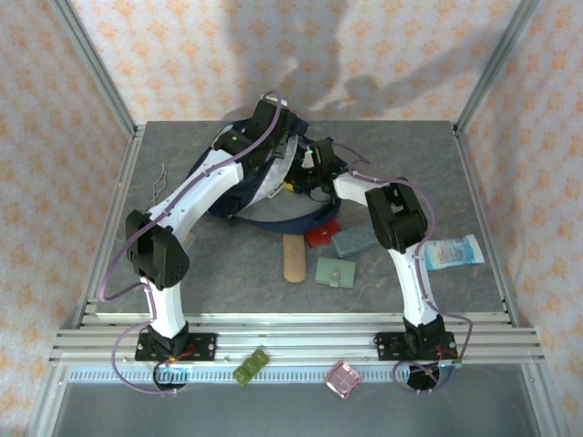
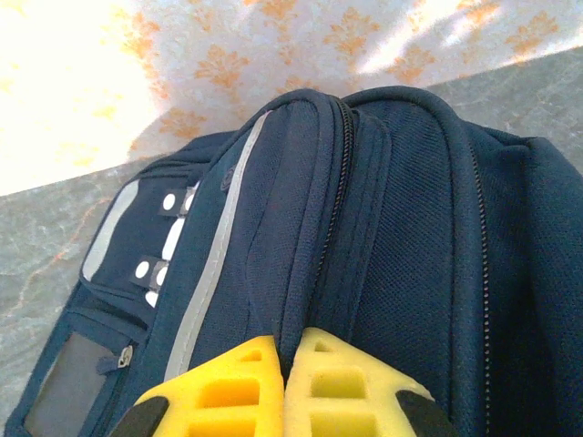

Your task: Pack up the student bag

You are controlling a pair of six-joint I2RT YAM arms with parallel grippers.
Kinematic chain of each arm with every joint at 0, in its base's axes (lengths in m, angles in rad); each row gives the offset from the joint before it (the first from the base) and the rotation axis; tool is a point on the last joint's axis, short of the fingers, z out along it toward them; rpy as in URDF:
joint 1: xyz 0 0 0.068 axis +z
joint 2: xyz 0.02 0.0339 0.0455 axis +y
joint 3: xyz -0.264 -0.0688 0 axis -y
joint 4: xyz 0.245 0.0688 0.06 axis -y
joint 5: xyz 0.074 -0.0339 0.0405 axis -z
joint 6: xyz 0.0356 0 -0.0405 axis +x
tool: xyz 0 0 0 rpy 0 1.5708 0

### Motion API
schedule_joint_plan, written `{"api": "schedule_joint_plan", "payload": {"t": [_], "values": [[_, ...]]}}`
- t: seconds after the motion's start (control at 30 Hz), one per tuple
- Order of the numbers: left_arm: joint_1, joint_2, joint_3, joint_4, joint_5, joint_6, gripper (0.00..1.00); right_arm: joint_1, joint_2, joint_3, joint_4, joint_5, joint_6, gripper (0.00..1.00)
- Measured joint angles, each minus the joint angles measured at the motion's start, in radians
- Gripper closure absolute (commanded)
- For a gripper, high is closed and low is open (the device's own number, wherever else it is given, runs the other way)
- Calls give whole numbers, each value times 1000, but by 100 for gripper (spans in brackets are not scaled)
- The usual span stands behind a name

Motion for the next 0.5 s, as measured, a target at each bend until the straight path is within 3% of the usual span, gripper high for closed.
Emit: {"api": "schedule_joint_plan", "payload": {"t": [0.27, 0.43, 0.5], "values": [[-1, -13, -52, 38, 38, -24, 100, -5, -135, -138, -74, 95, -21, 62], [-1, -16, -59, 47, 53, -31, 100, -4, -129, -122, -113, 114, -26, 88], [-3, -16, -61, 48, 54, -37, 100, -2, -104, -73, -143, 116, -27, 92]]}}
